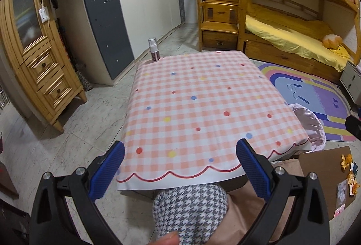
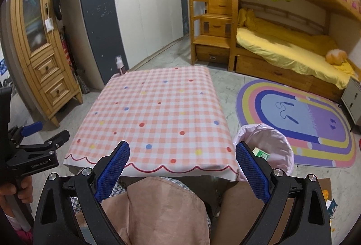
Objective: Collect trash
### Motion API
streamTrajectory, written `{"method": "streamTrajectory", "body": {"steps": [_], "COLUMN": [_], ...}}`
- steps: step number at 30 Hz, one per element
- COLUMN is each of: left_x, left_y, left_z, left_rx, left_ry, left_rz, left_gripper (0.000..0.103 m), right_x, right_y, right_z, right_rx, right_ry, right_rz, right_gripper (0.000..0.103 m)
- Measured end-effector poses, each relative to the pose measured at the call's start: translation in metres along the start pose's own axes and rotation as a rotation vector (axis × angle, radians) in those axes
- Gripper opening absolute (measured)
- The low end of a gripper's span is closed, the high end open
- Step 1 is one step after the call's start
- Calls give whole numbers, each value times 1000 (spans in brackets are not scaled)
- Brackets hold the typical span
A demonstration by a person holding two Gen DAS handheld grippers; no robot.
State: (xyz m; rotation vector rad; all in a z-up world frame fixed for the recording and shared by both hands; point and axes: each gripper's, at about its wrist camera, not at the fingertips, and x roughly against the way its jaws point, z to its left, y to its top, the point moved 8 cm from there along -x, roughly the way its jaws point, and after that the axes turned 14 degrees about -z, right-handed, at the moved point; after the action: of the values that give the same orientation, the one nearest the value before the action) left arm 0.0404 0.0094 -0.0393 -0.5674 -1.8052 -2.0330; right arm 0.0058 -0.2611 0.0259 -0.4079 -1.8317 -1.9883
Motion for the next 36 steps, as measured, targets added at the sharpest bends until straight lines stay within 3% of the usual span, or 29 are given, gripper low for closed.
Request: {"method": "streamTrajectory", "body": {"steps": [36], "left_x": [-5], "left_y": [1], "left_z": [1], "left_rx": [-11], "left_ry": [5], "left_rz": [6], "left_gripper": [96], "right_x": [-12], "right_y": [-6], "right_z": [12], "right_rx": [23], "right_ry": [2], "right_rz": [8], "right_gripper": [94]}}
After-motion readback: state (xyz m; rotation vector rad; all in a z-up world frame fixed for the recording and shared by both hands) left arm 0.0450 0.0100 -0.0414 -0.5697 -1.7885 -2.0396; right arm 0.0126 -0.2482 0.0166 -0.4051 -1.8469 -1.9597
